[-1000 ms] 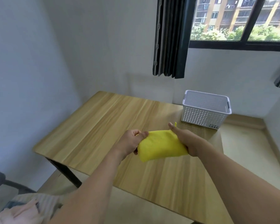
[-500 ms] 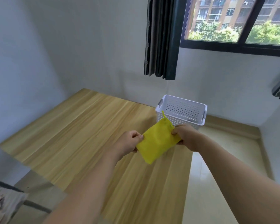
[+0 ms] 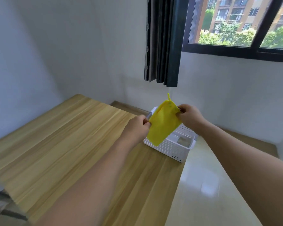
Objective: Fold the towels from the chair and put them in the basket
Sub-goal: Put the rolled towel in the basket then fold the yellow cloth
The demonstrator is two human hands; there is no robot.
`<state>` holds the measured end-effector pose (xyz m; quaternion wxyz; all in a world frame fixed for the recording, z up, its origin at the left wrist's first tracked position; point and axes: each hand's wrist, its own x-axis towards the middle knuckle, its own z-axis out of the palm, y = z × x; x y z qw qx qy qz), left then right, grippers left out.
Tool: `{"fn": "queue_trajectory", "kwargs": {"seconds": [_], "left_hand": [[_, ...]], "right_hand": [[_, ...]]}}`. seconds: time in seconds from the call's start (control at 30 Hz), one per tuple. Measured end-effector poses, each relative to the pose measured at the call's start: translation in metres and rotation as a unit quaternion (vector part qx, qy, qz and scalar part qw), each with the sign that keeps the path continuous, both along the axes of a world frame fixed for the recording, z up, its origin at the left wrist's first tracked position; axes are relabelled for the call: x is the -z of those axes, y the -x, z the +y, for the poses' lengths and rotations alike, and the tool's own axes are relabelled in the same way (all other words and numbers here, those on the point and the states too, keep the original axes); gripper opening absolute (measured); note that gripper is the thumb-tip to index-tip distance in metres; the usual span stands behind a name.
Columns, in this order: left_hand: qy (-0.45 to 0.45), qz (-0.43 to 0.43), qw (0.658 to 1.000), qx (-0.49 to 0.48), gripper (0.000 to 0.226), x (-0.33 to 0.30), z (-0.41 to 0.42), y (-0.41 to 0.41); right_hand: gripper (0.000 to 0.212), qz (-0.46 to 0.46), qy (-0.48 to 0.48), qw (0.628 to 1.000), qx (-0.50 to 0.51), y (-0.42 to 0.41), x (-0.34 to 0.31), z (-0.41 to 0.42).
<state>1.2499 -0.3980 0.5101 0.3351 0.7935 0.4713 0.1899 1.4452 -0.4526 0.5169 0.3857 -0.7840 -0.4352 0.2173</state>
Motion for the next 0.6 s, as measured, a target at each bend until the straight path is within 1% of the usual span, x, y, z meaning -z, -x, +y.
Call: {"fn": "queue_trajectory", "kwargs": {"seconds": [0.1, 0.2, 0.33, 0.47, 0.6], "left_hand": [[-0.035, 0.040, 0.999, -0.005, 0.016, 0.005, 0.027, -0.053], [-0.036, 0.110, 0.993, -0.012, 0.015, 0.022, 0.056, -0.107], [0.024, 0.225, 0.974, -0.018, 0.012, 0.066, 0.101, -0.163], [0.104, 0.329, 0.939, 0.003, 0.021, 0.114, 0.132, -0.198], [0.144, 0.386, 0.911, 0.000, 0.026, 0.152, 0.146, -0.224]], "right_hand": [[0.031, -0.049, 0.004, 0.999, 0.004, -0.050, 0.007, 0.036], [0.033, -0.112, 0.051, 0.992, -0.022, -0.097, 0.027, 0.076], [0.030, -0.162, 0.138, 0.973, -0.092, -0.134, 0.082, 0.126], [0.026, -0.196, 0.235, 0.938, -0.165, -0.151, 0.149, 0.154], [0.018, -0.199, 0.306, 0.908, -0.205, -0.165, 0.197, 0.171]]}}
